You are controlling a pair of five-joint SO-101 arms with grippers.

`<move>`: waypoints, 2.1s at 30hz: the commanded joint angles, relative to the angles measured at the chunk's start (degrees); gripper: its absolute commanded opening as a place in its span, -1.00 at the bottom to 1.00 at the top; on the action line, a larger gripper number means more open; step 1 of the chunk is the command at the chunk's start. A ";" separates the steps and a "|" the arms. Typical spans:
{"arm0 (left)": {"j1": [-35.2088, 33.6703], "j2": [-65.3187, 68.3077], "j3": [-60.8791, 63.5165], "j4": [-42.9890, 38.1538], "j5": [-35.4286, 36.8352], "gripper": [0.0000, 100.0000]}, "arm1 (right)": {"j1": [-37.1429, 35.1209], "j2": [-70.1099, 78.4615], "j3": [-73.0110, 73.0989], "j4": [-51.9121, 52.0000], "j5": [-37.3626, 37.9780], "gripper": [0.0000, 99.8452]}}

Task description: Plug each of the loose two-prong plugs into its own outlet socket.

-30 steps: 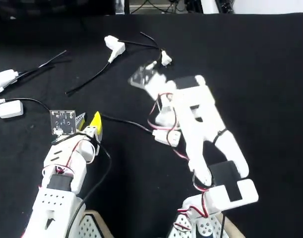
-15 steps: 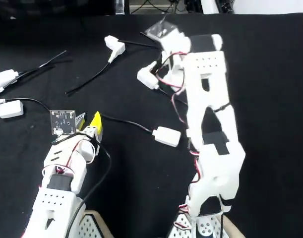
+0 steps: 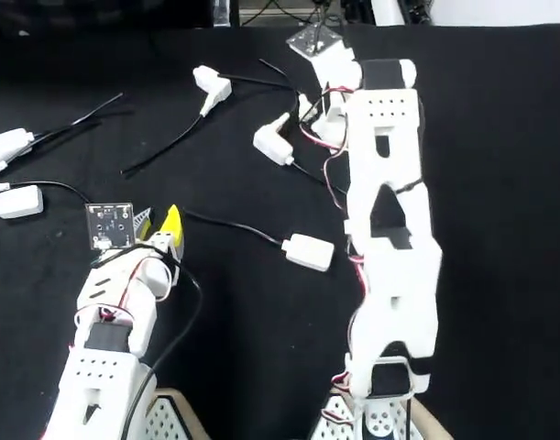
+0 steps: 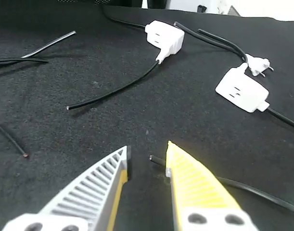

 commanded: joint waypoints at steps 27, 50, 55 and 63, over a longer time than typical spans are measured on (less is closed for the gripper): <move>-51.82 0.00 -1.98 10.20 -28.31 -0.71 | 30.15 32.48 -21.23 4.75 -40.00 -0.60; -35.03 0.70 -24.22 37.36 -13.98 -0.70 | 29.54 34.33 -23.16 4.57 -41.76 -0.60; -31.16 0.70 -24.48 32.70 -10.55 -0.70 | 29.54 35.38 -23.87 4.22 -41.67 -0.60; -31.25 20.04 -45.49 32.00 -8.44 -0.70 | 28.92 35.82 -24.92 4.31 -40.18 -0.60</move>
